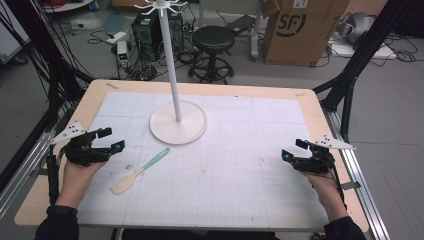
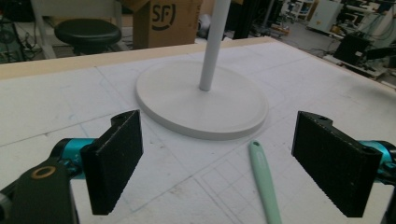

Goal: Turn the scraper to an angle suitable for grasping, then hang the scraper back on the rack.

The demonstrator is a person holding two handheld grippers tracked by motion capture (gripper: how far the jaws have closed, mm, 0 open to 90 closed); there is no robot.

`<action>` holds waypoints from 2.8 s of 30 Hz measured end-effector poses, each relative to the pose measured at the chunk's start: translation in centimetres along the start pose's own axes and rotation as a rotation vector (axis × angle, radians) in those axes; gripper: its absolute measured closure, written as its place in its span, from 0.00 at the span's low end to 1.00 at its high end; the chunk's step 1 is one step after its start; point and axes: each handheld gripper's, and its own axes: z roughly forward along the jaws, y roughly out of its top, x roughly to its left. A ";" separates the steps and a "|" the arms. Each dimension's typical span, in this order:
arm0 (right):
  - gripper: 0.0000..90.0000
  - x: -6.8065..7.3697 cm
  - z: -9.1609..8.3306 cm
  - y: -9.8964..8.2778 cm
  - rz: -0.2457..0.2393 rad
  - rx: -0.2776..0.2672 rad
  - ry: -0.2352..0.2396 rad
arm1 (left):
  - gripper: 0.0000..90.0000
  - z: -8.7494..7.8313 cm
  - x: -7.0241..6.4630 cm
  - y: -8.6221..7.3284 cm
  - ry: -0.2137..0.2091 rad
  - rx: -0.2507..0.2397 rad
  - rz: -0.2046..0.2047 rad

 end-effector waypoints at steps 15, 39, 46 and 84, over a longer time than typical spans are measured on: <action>0.17 -0.2 1.1 0.5 -0.024 0.015 0.022 | 0.19 -0.5 -0.8 0.5 0.022 -0.010 0.059; 0.17 -0.5 1.0 0.4 -0.008 0.015 0.002 | 0.19 -1.1 -2.8 0.2 0.018 -0.006 0.110; 0.17 -0.3 1.2 0.4 -0.022 0.032 0.002 | 0.20 -0.1 -4.7 -1.2 0.011 0.087 0.131; 0.18 -0.3 1.4 0.2 -0.032 0.056 -0.003 | 0.76 3.7 -7.8 -4.9 0.116 0.450 0.158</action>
